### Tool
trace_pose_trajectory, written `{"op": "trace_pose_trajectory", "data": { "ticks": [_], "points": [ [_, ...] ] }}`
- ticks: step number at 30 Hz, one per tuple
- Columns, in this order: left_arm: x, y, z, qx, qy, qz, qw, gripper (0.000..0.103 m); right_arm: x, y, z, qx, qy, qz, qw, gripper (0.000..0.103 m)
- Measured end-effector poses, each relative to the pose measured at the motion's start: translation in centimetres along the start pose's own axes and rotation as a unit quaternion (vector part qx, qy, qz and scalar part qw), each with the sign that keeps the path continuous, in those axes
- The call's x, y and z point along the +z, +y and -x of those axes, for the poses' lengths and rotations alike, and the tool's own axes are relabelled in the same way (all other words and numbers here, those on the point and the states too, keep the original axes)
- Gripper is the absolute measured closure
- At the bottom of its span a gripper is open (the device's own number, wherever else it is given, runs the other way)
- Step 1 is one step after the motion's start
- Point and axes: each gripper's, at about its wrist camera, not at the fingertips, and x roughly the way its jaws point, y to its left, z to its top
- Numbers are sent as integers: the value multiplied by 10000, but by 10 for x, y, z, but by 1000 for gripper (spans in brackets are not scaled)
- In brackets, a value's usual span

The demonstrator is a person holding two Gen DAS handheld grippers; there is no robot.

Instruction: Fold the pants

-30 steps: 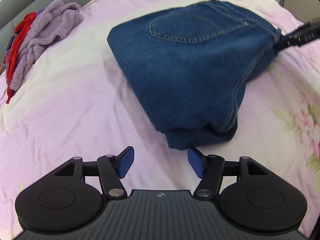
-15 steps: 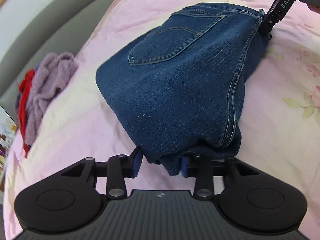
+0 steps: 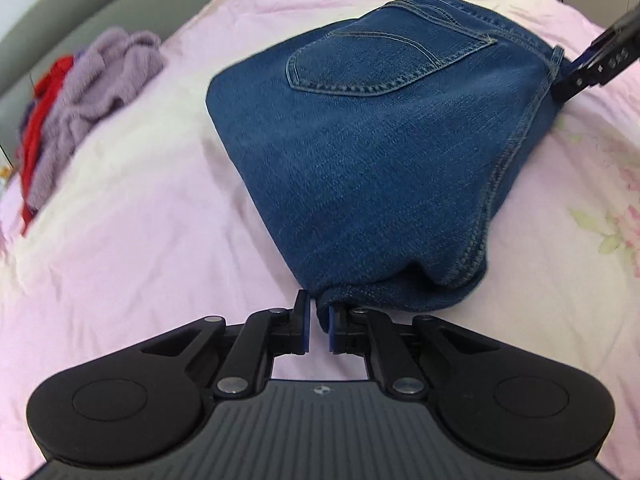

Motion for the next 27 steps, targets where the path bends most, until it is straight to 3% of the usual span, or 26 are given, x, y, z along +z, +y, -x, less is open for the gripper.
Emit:
{"op": "trace_pose_trajectory", "data": {
  "ticks": [3, 7, 9, 11, 14, 19, 23, 25, 27],
  "points": [
    [-13, 14, 12, -145, 217, 67, 9996, 100, 1, -1, 0, -14, 10, 57, 10000, 49],
    [-18, 36, 37, 61, -51, 436, 9990, 92, 2, -1, 9, 32, -44, -30, 10000, 51],
    [-11, 33, 41, 317, -276, 298, 9987, 85, 3, 4, 16, 77, -122, 38, 9999, 52],
    [-3, 27, 32, 339, -302, 50, 9990, 75, 6, 12, 22, 12, -288, 183, 9994, 52],
    [-1, 13, 20, 317, -354, -207, 9987, 75, 14, 21, 22, -158, -328, 310, 9989, 52],
    [-2, 0, 8, 206, -549, -198, 9981, 74, 20, 26, 14, -217, -243, 410, 9986, 52],
    [-1, 3, -5, 354, -700, 163, 9968, 55, 28, 23, 5, -274, -179, 425, 9986, 46],
    [-1, 2, -1, 464, -997, 343, 9933, 55, 31, 23, 2, -305, -162, 447, 9984, 46],
    [-3, 0, 11, 500, -1318, 364, 9893, 62, 32, 22, 1, -311, -152, 438, 9984, 46]
  ]
}}
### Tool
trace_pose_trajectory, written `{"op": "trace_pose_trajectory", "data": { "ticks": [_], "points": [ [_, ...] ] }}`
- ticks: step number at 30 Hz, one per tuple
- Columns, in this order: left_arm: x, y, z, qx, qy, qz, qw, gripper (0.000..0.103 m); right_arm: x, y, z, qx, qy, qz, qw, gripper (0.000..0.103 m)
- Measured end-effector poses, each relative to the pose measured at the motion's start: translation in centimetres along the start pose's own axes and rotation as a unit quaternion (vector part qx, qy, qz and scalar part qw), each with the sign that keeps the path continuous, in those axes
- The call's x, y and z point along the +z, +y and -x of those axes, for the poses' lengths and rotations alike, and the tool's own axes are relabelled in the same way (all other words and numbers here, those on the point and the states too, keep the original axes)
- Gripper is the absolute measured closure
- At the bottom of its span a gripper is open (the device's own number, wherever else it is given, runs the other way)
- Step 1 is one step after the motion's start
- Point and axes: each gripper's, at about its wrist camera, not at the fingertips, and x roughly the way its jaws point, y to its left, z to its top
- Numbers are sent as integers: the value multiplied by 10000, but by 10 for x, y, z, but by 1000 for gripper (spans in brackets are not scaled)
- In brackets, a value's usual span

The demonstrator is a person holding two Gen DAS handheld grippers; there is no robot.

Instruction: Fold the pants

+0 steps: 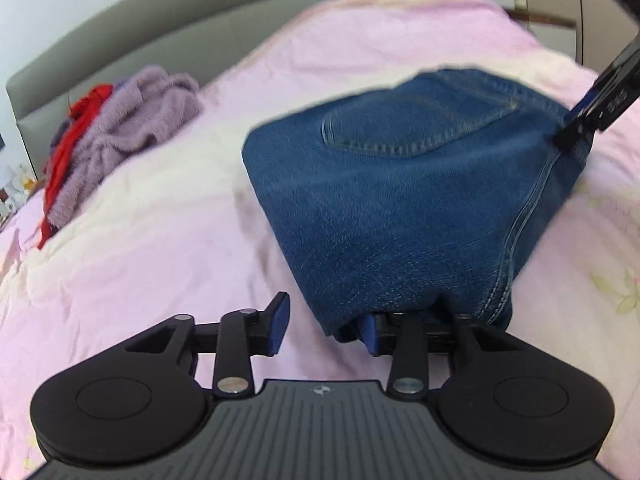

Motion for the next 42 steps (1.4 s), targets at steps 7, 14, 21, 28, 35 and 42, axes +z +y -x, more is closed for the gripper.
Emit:
{"op": "trace_pose_trajectory", "data": {
  "ticks": [7, 14, 21, 28, 35, 42],
  "points": [
    [0, -7, 29, 33, -334, -477, 9983, 73, 2, -3, -3, 60, 26, -9, 10000, 43],
    [7, -29, 2, 173, -55, -980, 9950, 95, -1, -2, -2, 32, 40, -48, 10000, 42],
    [-17, -4, -15, 212, 1126, -1322, 9846, 103, -5, -14, -6, 247, 238, -281, 9990, 40],
    [9, 50, 10, -245, 1232, -82, 9920, 100, -18, -25, 9, 379, 359, -463, 9976, 45],
    [95, 70, -13, -449, 730, 963, 9917, 93, 24, -57, 42, 350, -449, -962, 9937, 56],
    [145, 76, -88, -354, 422, 1775, 9826, 86, 108, -37, 5, 241, -1080, -831, 9904, 58]
  ]
}}
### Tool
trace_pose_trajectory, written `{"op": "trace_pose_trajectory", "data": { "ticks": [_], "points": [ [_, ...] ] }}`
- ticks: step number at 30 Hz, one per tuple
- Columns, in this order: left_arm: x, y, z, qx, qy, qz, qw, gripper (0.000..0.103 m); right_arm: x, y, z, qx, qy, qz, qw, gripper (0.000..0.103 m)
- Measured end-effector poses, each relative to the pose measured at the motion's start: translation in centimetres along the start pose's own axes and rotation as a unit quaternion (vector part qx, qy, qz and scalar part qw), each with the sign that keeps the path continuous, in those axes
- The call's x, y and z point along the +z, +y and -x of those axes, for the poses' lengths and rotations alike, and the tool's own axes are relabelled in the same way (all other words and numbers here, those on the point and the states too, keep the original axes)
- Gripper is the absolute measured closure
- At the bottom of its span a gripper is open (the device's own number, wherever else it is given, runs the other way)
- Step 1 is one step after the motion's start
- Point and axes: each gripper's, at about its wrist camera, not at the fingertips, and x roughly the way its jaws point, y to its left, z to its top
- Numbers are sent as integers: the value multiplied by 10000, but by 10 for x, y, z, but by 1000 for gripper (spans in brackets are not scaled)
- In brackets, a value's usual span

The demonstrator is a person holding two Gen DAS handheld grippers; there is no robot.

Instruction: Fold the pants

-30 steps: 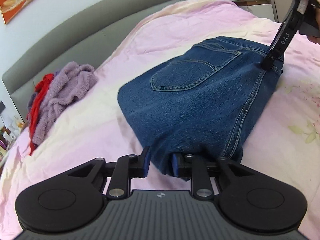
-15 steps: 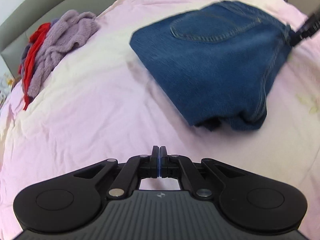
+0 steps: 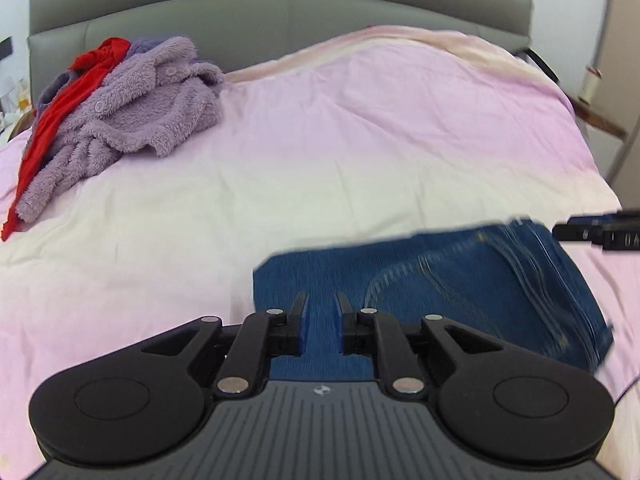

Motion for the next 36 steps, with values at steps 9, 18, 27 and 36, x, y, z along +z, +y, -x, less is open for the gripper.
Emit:
{"op": "trace_pose_trajectory", "data": {
  "ticks": [9, 18, 27, 36],
  "points": [
    [-15, 36, -101, 578, 1018, 226, 9929, 94, -17, -32, -96, -192, 632, -544, 9963, 59],
    [-27, 68, -77, 1280, 1054, 233, 9859, 97, -29, -48, -97, -203, 743, -848, 9934, 56],
    [-39, 2, 24, 112, 56, -61, 9999, 95, -56, -11, 12, -266, -11, 339, 9991, 57],
    [-100, -66, 13, -26, 380, -419, 9984, 92, -114, 16, 19, -425, -34, 234, 9988, 59]
  ]
}}
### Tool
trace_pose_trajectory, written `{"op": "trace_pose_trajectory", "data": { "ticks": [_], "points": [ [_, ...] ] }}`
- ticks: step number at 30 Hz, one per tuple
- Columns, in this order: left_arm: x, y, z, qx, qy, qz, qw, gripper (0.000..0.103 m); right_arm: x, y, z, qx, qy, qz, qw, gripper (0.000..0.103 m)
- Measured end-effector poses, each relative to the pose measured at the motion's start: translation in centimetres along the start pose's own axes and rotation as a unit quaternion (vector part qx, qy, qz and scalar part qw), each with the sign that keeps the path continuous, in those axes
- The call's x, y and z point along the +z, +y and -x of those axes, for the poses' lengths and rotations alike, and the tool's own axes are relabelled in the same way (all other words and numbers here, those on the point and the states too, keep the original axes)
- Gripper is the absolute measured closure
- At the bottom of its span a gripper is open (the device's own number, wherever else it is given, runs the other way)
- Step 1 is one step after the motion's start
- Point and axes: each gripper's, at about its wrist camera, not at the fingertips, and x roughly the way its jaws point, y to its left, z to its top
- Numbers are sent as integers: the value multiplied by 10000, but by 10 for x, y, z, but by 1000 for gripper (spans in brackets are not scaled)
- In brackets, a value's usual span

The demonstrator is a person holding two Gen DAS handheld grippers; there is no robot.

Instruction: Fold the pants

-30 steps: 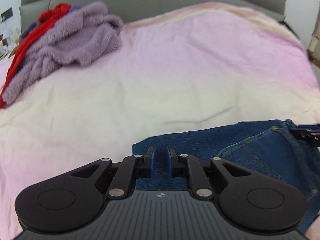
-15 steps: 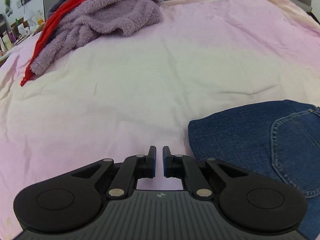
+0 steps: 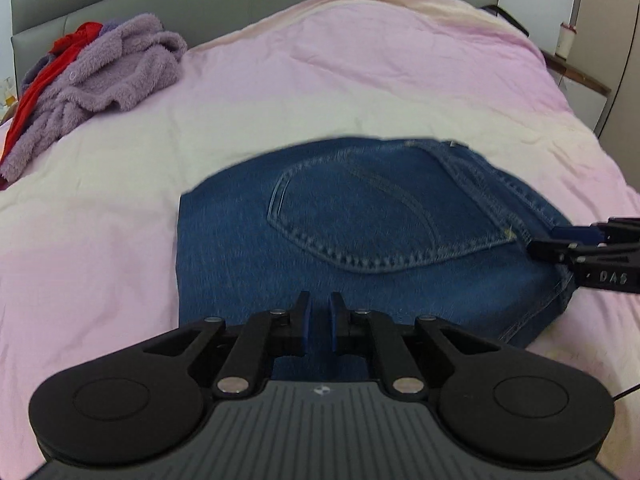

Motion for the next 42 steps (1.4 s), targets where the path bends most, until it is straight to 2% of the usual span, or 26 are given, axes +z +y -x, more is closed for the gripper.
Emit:
{"op": "trace_pose_trajectory", "data": {
  "ticks": [3, 6, 8, 11, 13, 15, 19, 22, 26, 28, 31, 33, 35, 37, 40, 42],
  "points": [
    [-25, 6, -7, 123, 112, 38, 9999, 90, -21, -7, -5, 108, 66, -239, 9996, 59],
    [-37, 12, -10, 35, 88, 161, 9998, 90, -39, -9, -16, 215, 131, -362, 9990, 59],
    [-36, 15, -16, 21, 129, 131, 9998, 90, -49, -4, -22, 160, 94, -154, 9997, 58],
    [-24, 12, -16, 115, 261, 197, 9994, 90, -48, -6, -31, 159, 232, -320, 9991, 57],
    [-18, 9, -3, 163, 197, 192, 9995, 90, -40, -5, -30, 95, 351, -344, 9987, 58],
    [-18, 6, 19, 48, -27, 200, 9998, 90, -34, -4, -20, 56, 352, -325, 9988, 58],
    [-32, 0, 47, 11, -217, 75, 9997, 90, -31, 5, 21, -151, -93, -33, 9998, 56],
    [-49, 1, 39, 180, -17, -41, 9998, 89, -43, 7, 29, -424, -164, 238, 9987, 51],
    [-68, 9, 19, 237, 507, 213, 9982, 94, -53, -10, 13, -243, -7, -173, 9996, 43],
    [-70, 15, 20, 157, 476, 327, 9982, 94, -56, -19, 6, -111, 66, -468, 9988, 42],
    [-64, 17, 34, 85, 490, 433, 9978, 94, -56, -24, 6, -10, 128, -585, 9982, 41],
    [-57, 23, 50, -14, 301, 434, 9986, 87, -51, -28, 12, 53, 226, -566, 9981, 41],
    [-52, 36, 64, -52, 18, 575, 9983, 56, -46, -37, 20, 154, 303, -639, 9974, 35],
    [-43, 52, 72, -90, -187, 858, 9961, 41, -39, -49, 28, 217, 319, -718, 9967, 30],
    [-27, 80, 61, -363, -106, 1341, 9902, 39, -26, -70, 27, 335, 422, -1034, 9932, 26],
    [-21, 99, 46, -685, -16, 1743, 9823, 37, -16, -85, 15, 454, 574, -1283, 9890, 21]
  ]
}}
